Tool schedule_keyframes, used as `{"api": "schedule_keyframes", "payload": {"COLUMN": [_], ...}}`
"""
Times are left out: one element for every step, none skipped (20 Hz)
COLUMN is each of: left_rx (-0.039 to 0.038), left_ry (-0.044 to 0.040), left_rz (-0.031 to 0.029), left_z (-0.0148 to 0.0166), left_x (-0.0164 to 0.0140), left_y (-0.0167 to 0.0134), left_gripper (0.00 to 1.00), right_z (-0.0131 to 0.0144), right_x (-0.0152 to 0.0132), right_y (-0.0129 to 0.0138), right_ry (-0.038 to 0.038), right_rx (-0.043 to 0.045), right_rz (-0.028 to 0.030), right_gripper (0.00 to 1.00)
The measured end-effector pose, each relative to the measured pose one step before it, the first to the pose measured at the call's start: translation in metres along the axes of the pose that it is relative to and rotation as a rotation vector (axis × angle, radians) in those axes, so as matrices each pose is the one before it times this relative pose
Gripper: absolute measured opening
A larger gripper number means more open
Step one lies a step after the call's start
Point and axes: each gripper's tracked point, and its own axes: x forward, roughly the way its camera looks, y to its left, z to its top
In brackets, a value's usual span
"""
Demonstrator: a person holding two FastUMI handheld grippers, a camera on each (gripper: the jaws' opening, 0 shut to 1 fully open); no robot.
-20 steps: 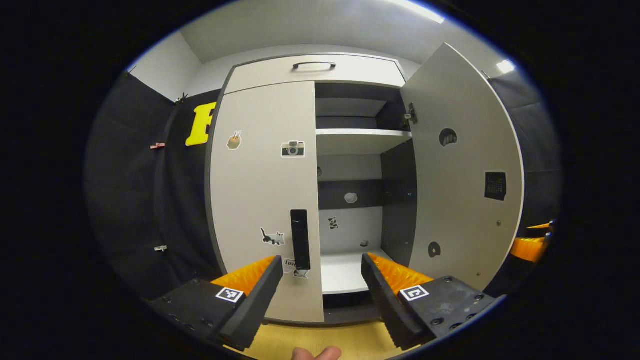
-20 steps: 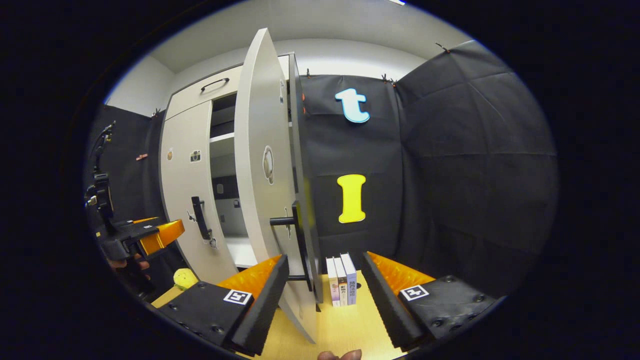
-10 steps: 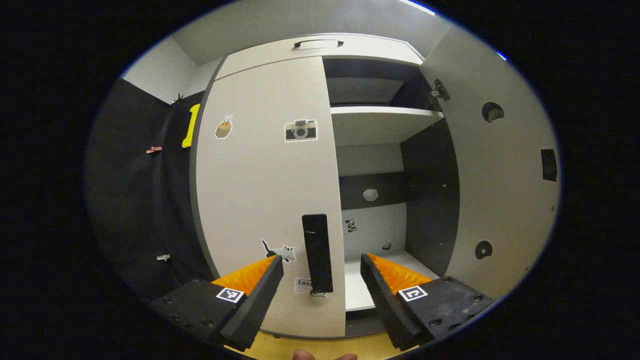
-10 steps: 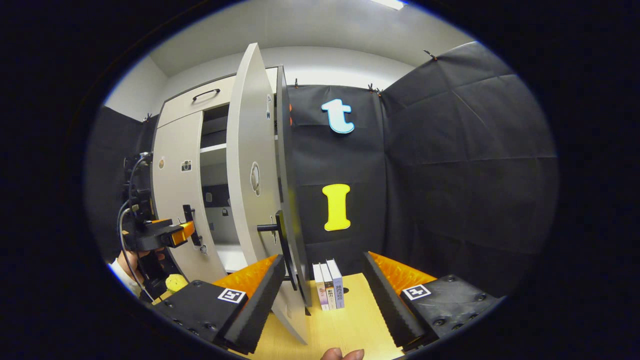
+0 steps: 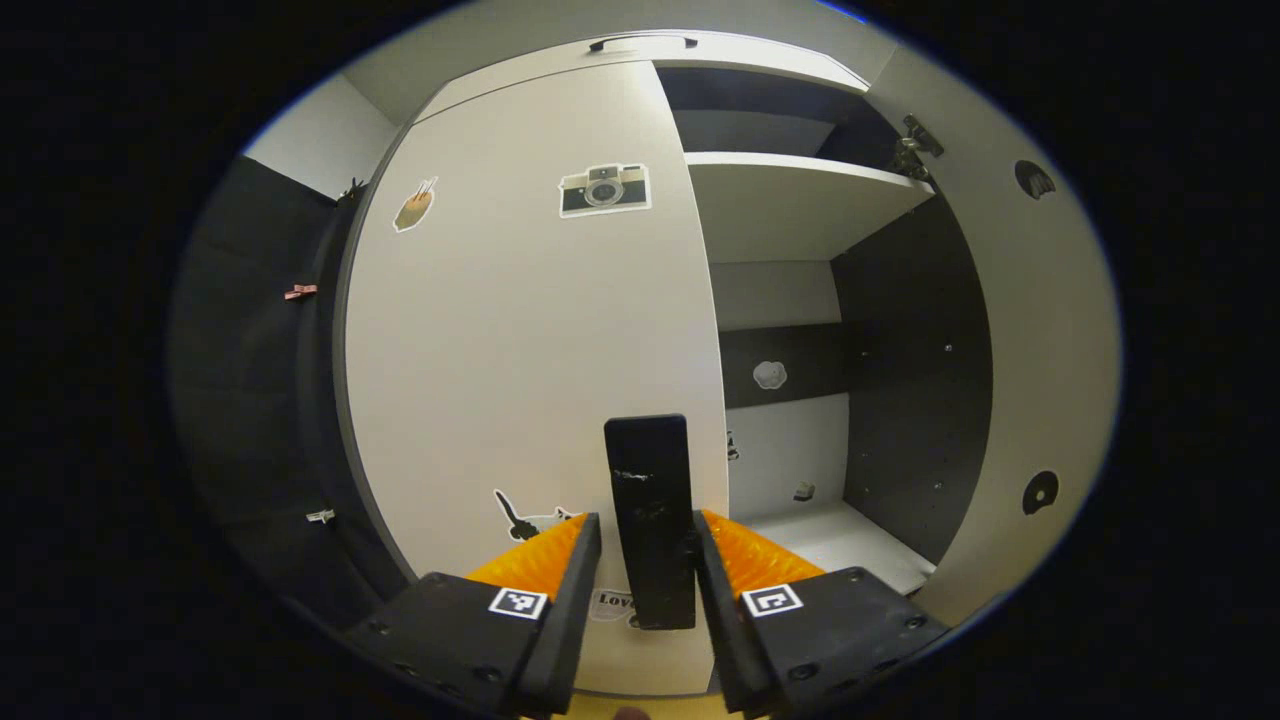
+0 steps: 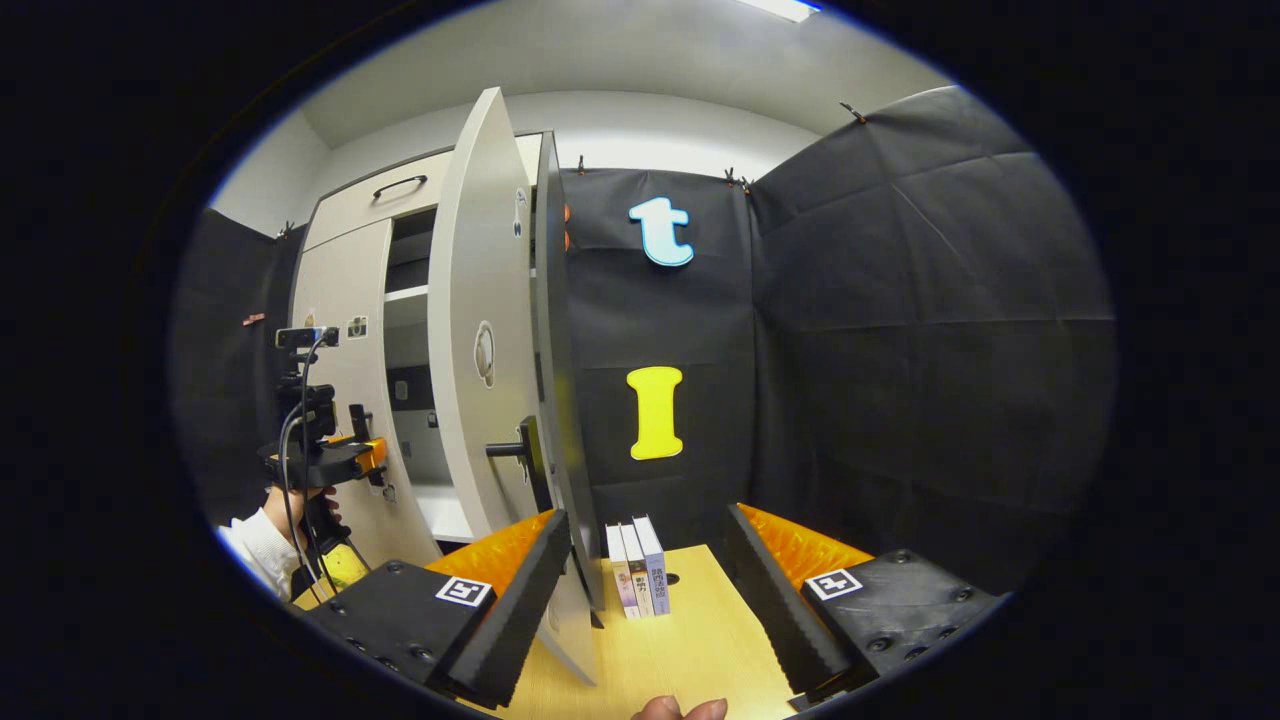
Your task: Open the right door of the double-door shoe cabinet with the right hand, and open the left door with the left hand.
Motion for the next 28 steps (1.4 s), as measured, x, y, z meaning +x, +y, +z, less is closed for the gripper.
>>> {"api": "schedule_keyframes", "payload": {"left_rx": [-0.01168, -0.00628, 0.00354, 0.00038, -0.01308, -0.03182, -0.02313, -0.00563, 0.00906, 0.0056, -0.00734, -0.00954, -0.00766, 0.0028, -0.00058, 0.00188, 0.00358, 0.00214, -0.00413, -0.00659, -0.00137, 0.00016, 0.00081, -0.00035, -0.00475, -0.00241, -0.00092, 0.00171], "left_ry": [-0.01295, 0.00303, -0.00564, 0.00576, 0.00605, -0.00148, 0.0009, 0.00968, 0.00552, -0.00162, -0.00265, -0.00147, 0.00505, 0.00291, 0.00391, 0.0022, 0.00116, 0.00516, 0.00187, 0.00281, 0.00484, 0.00236, 0.00252, 0.00108, 0.00414, 0.00388, 0.00243, 0.00065], "left_rz": [-0.00553, -0.00302, 0.00369, 0.00336, 0.00318, -0.00135, -0.00108, 0.00312, 0.00759, 0.00735, 0.00461, -0.003, -0.00595, -0.00985, -0.01345, -0.01214, -0.00999, -0.00829, -0.00786, -0.00697, -0.00713, -0.00527, -0.00562, -0.0055, -0.00567, -0.00619, -0.00328, -0.00148], "left_z": [0.00141, -0.00142, 0.00091, -0.00125, -0.003, -0.00095, -0.00077, -0.00056, -0.0002, 0.00024, 0.00018, 0.00019, -0.00066, 0.00044, -0.0003, 0.00019, -0.00077, -0.00037, -0.00002, 0.00003, -0.00201, -0.00068, -0.00075, 0.00074, -0.00127, -0.00055, -0.00071, 0.00002], "left_x": [0.00126, 0.00091, -0.00051, 0.00065, -0.00039, -0.00053, 0.00044, -0.00082, 0.00096, -0.00095, -0.00037, -0.00042, -0.00152, -0.0022, -0.00358, -0.00513, -0.00746, -0.00892, -0.01045, -0.01107, -0.01041, -0.01028, -0.00875, -0.00957, -0.00853, -0.00684, -0.00674, -0.00656], "left_y": [-0.00264, -0.00221, 0.00058, 0.00017, 0.0, -0.00056, 0.00029, -0.00067, 0.00038, 0.0004, 0.00014, 0.00065, 0.00029, 0.00091, 0.00051, 0.00092, 0.0019, 0.00245, 0.00293, 0.00424, 0.00469, 0.00487, 0.00408, 0.00554, 0.00324, 0.00415, 0.00396, 0.00425], "left_gripper": [0.53, 0.45, 0.41, 0.37, 0.36, 0.36, 0.36, 0.35, 0.34, 0.31, 0.28, 0.25, 0.24, 0.24, 0.23, 0.22, 0.22, 0.22, 0.22, 0.22, 0.22, 0.22, 0.22, 0.22, 0.22, 0.22, 0.21, 0.21], "right_z": [0.0001, -0.00037, 0.00031, 0.00057, 0.00055, 0.00133, 0.0004, 0.00027, 0.00076, 0.00005, 0.00059, 0.00021, -0.00023, 0.00015, 0.00056, -0.00099, 0.0, -0.00028, 0.00054, -0.00045, -0.0002, 0.00117, 0.00138, 0.00029, 0.00013, 0.00038, 0.00085, -0.00052], "right_x": [0.00066, 0.00052, -0.00009, 0.00086, -0.0004, -0.00058, -0.00067, -0.00134, -0.00123, -0.00262, -0.00234, -0.00051, -0.00145, -0.0017, -0.00032, -0.00109, -0.00099, -0.00151, -0.0012, -0.00043, -0.00067, -0.00141, -0.00036, -0.00301, -0.0014, -0.00049, -0.00045, -0.00233], "right_y": [-0.00027, -0.00141, -0.00111, 0.001, 0.00045, 0.00108, 0.0011, 0.00065, 0.00083, 0.00125, 0.0013, 0.00068, 0.00107, 0.00067, 0.00196, 0.00258, 0.00295, 0.00347, 0.0049, 0.00481, 0.00503, 0.00437, 0.0048, 0.00456, 0.00565, 0.00618, 0.00636, 0.00631], "right_ry": [0.00127, 0.00022, -0.00049, -0.00022, -0.00242, -0.00303, -0.00318, -0.00109, -0.00204, 0.00016, -0.00153, 0.00032, -0.0017, -0.0008, -0.00268, -0.00071, 0.00041, -0.00071, -0.00245, -0.00155, -0.00155, -0.00297, -0.0031, -0.00438, -0.00188, -0.00215, -0.00276, -0.00069], "right_rx": [-0.00007, -0.00152, -0.00037, 0.00039, 0.00104, -0.00022, -0.00322, -0.00552, -0.00439, -0.0013, 0.00209, 0.00292, 0.00278, 0.00148, 0.00091, 0.0015, 0.00357, 0.00465, 0.00294, -0.00067, -0.00307, -0.00216, -0.00208, -0.001, -0.00031, 0.00056, 0.00053, -0.00252], "right_rz": [-0.00311, -0.00314, -0.00366, 0.00005, -0.00107, -0.00027, 0.00029, -0.00048, -0.00006, 0.00232, 0.0006, 0.00219, 0.00084, 0.00084, 0.00099, 0.00162, 0.00292, 0.00387, 0.00695, 0.0057, 0.00632, 0.00701, 0.00583, 0.00668, 0.006, 0.00737, 0.00513, 0.00614], "right_gripper": [0.98, 0.98, 0.98, 0.98, 0.98, 0.98, 0.98, 0.98, 0.98, 0.98, 0.98, 0.98, 0.98, 0.98, 0.98, 0.98, 0.98, 0.98, 0.98, 0.98, 0.98, 0.98, 0.98, 0.98, 0.98, 0.98, 0.98, 0.98]}}
